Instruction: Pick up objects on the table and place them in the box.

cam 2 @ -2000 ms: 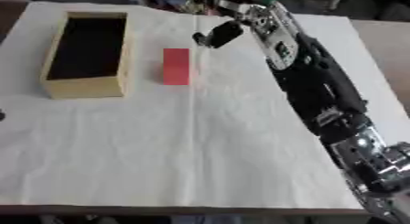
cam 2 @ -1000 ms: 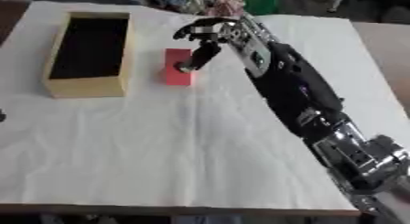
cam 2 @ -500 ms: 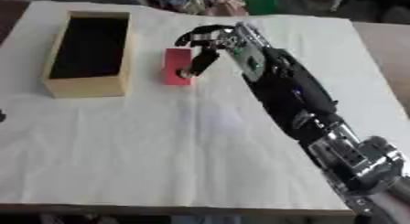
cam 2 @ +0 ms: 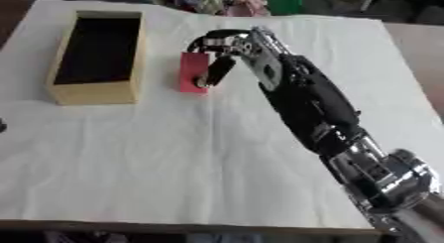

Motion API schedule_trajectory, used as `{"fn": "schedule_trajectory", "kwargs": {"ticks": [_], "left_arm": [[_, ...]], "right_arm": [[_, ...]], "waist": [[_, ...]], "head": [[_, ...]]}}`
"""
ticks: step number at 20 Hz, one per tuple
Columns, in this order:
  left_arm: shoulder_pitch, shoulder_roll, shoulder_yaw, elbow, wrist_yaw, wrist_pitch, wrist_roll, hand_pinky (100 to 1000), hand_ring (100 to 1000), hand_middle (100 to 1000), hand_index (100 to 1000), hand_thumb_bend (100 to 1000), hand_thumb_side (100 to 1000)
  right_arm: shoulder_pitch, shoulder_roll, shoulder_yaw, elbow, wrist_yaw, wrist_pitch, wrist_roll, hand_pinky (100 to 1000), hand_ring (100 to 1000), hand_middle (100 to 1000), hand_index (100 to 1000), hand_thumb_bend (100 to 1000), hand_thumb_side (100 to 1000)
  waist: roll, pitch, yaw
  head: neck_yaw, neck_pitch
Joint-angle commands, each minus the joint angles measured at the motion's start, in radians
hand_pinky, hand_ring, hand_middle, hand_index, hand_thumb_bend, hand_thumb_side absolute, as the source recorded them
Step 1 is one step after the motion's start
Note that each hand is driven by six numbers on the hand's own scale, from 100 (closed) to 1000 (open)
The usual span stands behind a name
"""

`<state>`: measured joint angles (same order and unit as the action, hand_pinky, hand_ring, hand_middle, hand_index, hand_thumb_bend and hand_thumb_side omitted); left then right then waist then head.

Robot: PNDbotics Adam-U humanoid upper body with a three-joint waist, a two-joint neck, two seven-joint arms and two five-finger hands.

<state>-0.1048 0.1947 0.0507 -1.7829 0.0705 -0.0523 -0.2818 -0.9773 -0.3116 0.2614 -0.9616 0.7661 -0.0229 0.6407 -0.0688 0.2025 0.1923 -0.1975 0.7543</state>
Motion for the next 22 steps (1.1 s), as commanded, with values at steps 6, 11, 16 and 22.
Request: {"fn": "schedule_trajectory", "kwargs": {"ticks": [6, 11, 16, 22], "left_arm": [[-0.008, 0.019, -0.001, -0.014, -0.001, -0.002, -0.005, 1000, 831, 736, 756, 100, 346], [-0.008, 0.02, -0.002, -0.014, 0.001, -0.002, -0.006, 1000, 831, 736, 756, 100, 345], [-0.008, 0.02, -0.004, -0.013, 0.003, -0.001, -0.008, 1000, 831, 736, 756, 100, 344], [-0.01, 0.02, -0.007, -0.013, 0.005, -0.001, -0.01, 1000, 830, 736, 756, 100, 344]], "right_arm": [[-0.044, 0.005, -0.017, -0.043, 0.052, -0.006, -0.047, 867, 1000, 658, 867, 239, 120], [-0.082, 0.035, -0.019, -0.078, 0.072, -0.006, -0.048, 867, 1000, 661, 867, 243, 100], [-0.125, 0.083, -0.023, -0.089, 0.108, -0.011, -0.052, 867, 1000, 663, 867, 251, 102], [-0.159, 0.163, -0.045, -0.078, 0.167, -0.015, -0.082, 864, 1000, 665, 872, 238, 100]], "waist": [[0.005, -0.015, 0.003], [0.006, -0.02, 0.005], [0.004, -0.024, 0.015], [0.003, -0.026, 0.033]], "head": [[-0.004, 0.0], [-0.007, 0.002], [-0.01, 0.001], [-0.016, -0.001]]}}
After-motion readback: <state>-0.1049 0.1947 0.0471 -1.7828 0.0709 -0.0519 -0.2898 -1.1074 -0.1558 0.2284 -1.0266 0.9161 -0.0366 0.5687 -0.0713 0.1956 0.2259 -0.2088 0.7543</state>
